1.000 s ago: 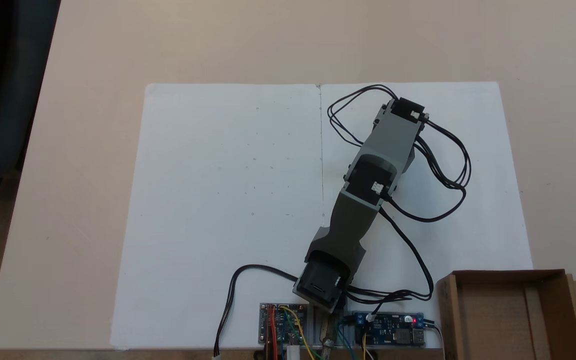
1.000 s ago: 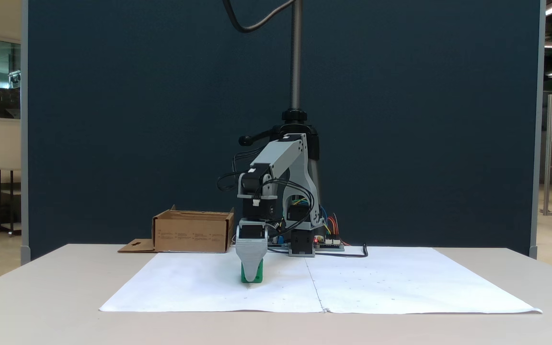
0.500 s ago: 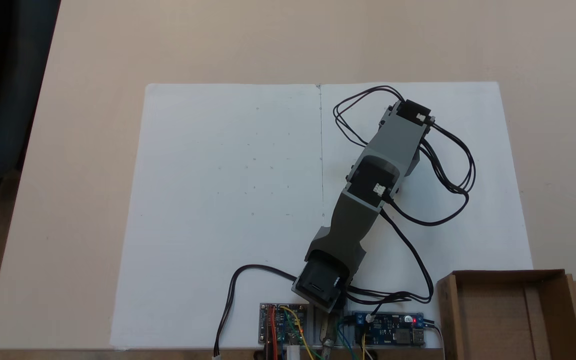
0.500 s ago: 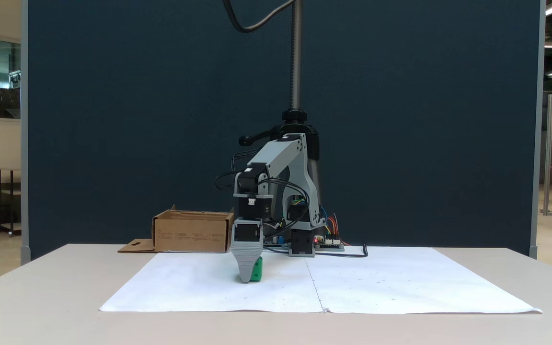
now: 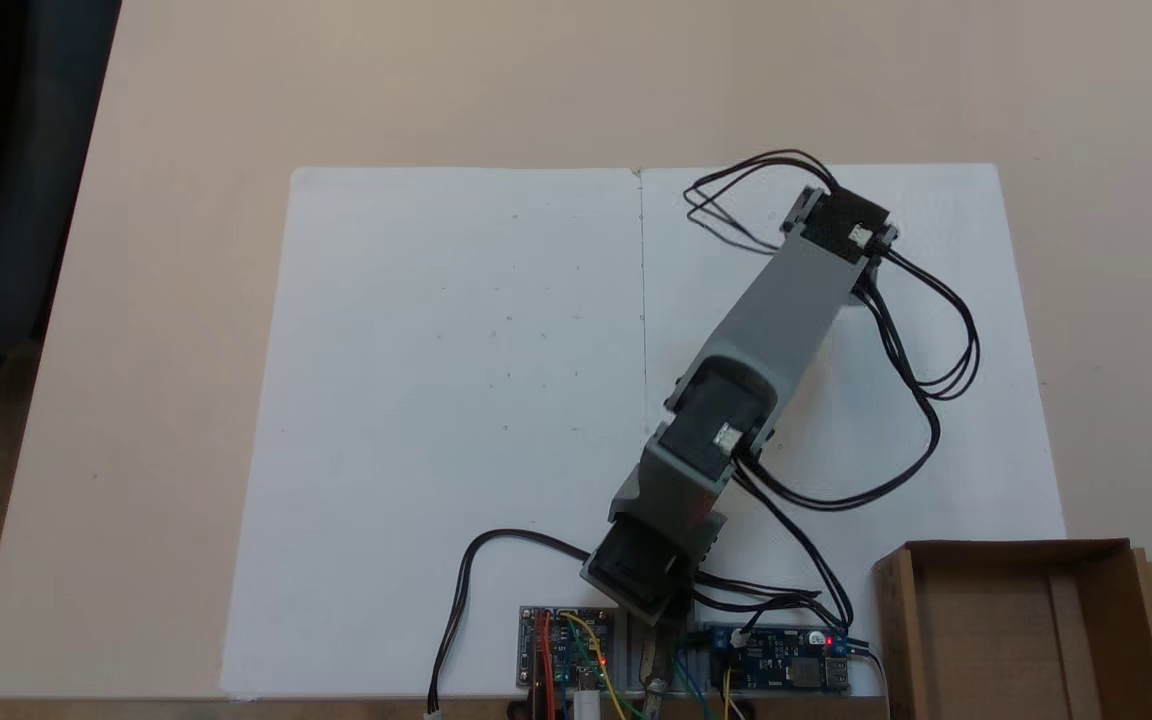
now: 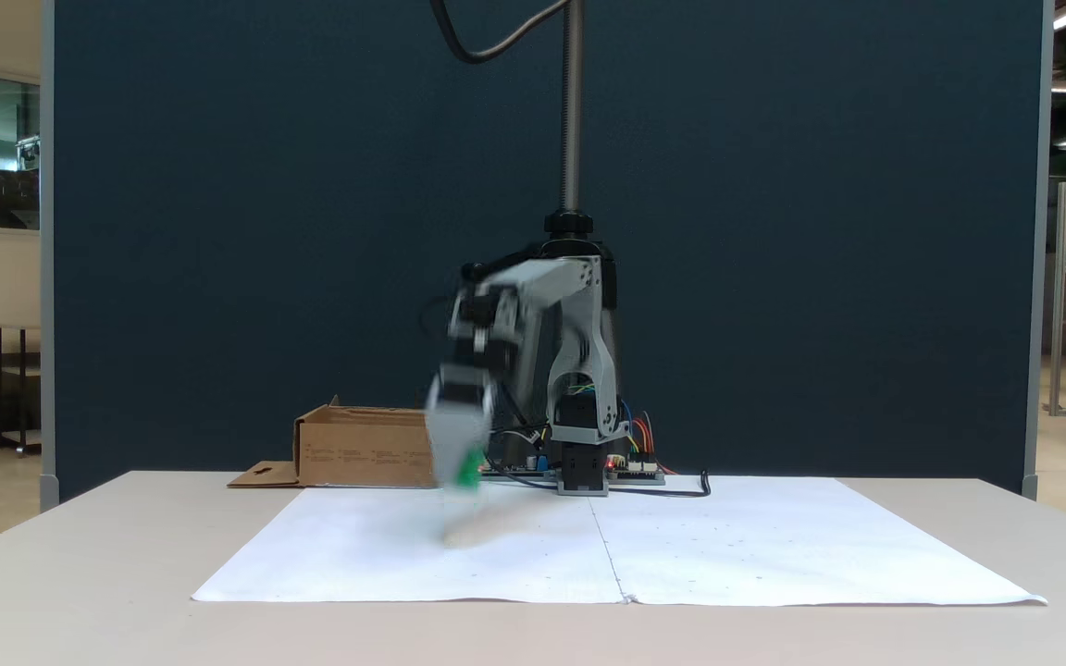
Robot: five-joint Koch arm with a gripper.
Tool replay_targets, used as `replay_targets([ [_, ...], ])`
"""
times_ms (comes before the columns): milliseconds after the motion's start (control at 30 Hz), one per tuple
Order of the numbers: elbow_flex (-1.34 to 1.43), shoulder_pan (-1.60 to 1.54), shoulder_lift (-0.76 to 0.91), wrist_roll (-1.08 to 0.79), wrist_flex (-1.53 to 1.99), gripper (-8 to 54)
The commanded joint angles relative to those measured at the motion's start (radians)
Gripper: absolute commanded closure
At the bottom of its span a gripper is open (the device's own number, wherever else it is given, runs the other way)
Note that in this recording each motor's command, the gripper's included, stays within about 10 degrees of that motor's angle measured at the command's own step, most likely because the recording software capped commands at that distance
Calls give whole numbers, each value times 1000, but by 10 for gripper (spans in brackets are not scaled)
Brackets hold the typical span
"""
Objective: Grasp a green dice and put it in the bin.
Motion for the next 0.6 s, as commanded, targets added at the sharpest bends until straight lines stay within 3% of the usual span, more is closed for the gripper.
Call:
replay_targets([
  [0, -66, 31, 120, 114, -17, 339],
  [300, -184, 342, 325, 155, 133, 340],
  [567, -230, 661, 293, 155, 129, 339],
])
